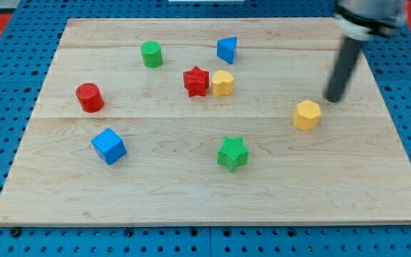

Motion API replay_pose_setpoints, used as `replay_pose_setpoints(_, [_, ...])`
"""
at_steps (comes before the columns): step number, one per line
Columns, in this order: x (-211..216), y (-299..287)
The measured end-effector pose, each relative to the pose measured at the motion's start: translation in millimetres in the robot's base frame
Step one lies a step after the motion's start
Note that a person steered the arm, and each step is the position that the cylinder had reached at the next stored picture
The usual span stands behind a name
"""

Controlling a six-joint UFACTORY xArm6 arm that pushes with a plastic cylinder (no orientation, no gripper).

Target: Place the yellow hexagon below the yellow heart

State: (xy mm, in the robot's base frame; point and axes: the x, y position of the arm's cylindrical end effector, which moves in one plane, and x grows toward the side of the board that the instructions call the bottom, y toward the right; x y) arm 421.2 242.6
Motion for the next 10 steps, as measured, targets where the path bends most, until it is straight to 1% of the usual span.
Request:
replay_pose_setpoints(1, [33.5,35.9])
replay_pose_setpoints(2, [50.3,-65.6])
replay_pose_setpoints(3, [24.0,-127.4])
replay_pose_setpoints(4, [7.7,-121.5])
replay_pose_setpoints(5, [21.7,-37.0])
replay_pose_setpoints(6, [1.8,9.2])
replay_pose_setpoints(7, [-28.2,-51.4])
replay_pose_setpoints(8, [-35.0,-142.0])
replay_pose_setpoints(9, [-30.8,-65.7])
replay_pose_setpoints(10, [-10.4,-74.8])
